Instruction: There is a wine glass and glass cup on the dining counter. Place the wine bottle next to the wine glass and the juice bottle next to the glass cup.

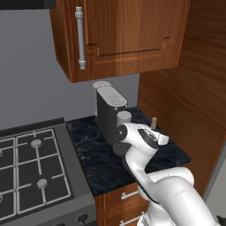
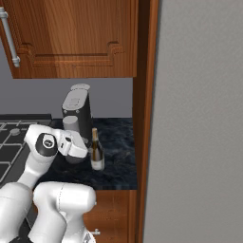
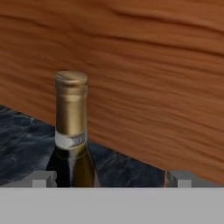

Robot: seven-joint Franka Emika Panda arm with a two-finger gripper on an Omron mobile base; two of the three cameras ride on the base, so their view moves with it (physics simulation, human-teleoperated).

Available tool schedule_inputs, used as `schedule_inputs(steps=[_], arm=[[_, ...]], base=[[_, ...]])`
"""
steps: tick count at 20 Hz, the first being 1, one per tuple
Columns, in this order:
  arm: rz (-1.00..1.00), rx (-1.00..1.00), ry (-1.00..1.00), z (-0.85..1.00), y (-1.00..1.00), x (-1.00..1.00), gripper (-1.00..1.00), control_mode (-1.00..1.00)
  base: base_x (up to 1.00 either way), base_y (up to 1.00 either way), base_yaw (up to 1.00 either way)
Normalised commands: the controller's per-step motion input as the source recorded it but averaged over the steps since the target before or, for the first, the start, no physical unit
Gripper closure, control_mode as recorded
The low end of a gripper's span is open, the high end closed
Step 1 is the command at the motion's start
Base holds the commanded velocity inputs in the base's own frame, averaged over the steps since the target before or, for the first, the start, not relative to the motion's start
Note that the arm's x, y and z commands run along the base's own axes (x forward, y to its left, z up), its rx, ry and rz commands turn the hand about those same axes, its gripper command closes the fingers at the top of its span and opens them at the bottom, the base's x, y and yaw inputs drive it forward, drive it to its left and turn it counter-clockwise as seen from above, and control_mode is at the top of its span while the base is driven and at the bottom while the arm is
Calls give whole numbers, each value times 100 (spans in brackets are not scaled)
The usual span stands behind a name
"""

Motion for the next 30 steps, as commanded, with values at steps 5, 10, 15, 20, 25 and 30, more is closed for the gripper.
schedule_inputs(steps=[5,10,15,20,25,30], arm=[[2,-2,0,-20,-7,12,-100,-100],[1,-1,0,-17,-12,16,-100,-100],[1,-1,0,-19,-17,4,-100,-100],[1,-2,0,-21,-10,8,-100,-100],[1,-1,0,-16,-8,12,-100,-100],[2,0,0,-14,-7,11,-100,-100]], base=[[0,0,0],[0,0,0],[0,0,0],[0,0,0],[0,0,0],[0,0,0]])
